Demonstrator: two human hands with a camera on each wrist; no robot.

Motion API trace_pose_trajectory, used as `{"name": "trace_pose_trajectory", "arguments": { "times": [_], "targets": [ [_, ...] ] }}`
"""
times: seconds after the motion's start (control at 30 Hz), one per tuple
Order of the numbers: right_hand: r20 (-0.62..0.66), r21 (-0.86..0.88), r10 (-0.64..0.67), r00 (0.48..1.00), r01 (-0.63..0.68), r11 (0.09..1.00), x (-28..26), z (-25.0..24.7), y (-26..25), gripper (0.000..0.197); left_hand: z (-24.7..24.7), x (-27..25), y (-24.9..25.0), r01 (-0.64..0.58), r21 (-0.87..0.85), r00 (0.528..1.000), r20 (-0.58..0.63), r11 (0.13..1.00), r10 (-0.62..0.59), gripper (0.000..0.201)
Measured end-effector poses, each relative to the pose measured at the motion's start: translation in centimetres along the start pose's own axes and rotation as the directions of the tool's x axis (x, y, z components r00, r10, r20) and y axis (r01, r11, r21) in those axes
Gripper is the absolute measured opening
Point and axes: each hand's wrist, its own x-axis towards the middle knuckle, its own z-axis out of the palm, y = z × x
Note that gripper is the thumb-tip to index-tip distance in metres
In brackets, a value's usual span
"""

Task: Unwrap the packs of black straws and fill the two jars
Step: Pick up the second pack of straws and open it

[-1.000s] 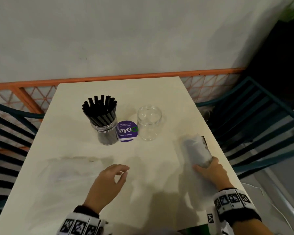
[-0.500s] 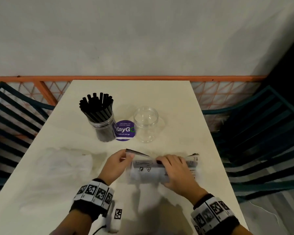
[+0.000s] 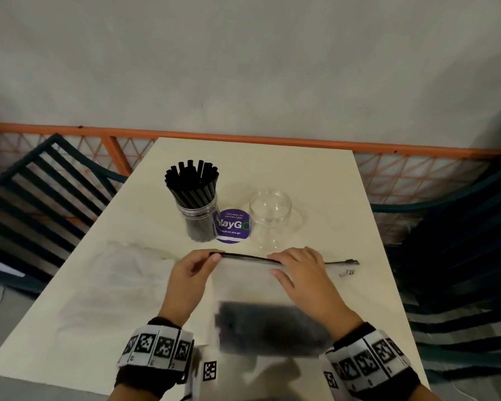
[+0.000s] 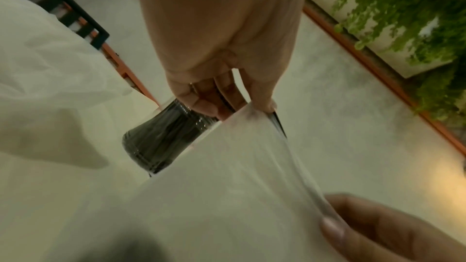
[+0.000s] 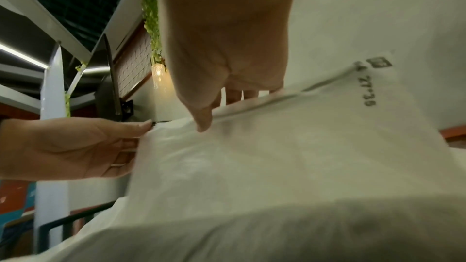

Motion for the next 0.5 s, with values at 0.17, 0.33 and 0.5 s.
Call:
{"name": "trace_pose_trajectory", "arguments": {
  "times": [0.17,0.33,0.5],
  "targets": [
    [-0.125,0.140,0.165,0.978,-0.147,0.979,-0.2,-4.0,1.9,0.021,-2.6,1.0,0.8,-0.018,-0.046,0.994,-0.106,0.999,0.013,0.019],
    [-0.035,0.474,0.325,0.945,-0.271,0.838,-1.6,-6.8,3.3,0.014,-3.7,2.0,1.1,-0.024,-0.012,0.989,-0.149,1.000,0.022,0.012],
    [0.058,0.711,0.407,0.912,-0.324,0.624,-3.0,-6.5,4.3,0.026,-3.5,2.4,1.5,-0.033,0.085,0.987,-0.157,0.996,0.046,0.017]
  ]
}}
